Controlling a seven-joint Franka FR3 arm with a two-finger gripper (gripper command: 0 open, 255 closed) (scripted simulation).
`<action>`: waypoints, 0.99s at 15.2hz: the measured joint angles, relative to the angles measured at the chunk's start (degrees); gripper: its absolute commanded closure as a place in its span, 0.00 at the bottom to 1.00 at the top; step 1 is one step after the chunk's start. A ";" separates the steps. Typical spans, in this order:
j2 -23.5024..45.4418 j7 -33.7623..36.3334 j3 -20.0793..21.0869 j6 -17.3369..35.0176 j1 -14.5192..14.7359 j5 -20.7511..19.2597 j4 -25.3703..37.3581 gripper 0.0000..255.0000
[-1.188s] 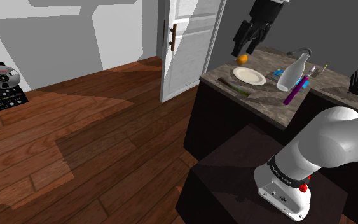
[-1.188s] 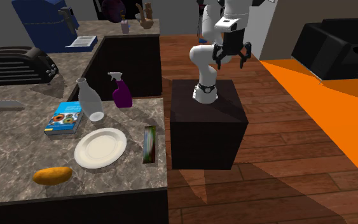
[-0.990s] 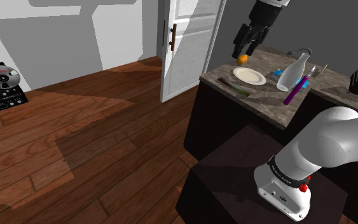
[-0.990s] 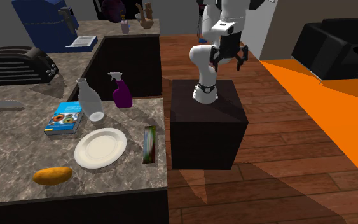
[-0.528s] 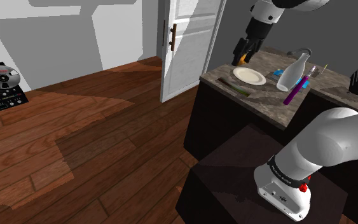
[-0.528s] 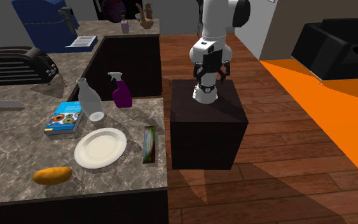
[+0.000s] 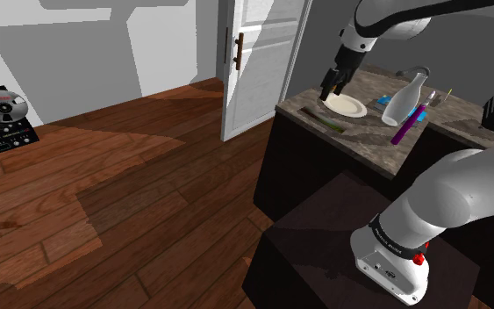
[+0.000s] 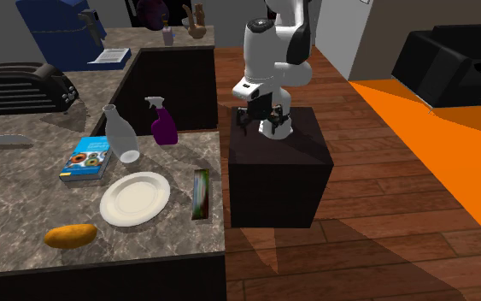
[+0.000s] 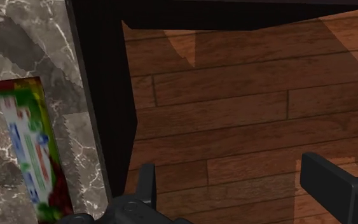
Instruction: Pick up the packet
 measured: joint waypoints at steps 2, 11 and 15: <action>3.14 -2.43 -1.71 2.56 -0.50 -0.33 0.39 0.00; 19.84 -14.12 -8.20 12.39 -2.15 2.08 6.16 0.00; 29.07 -20.28 -9.94 15.34 -3.46 5.63 11.57 0.00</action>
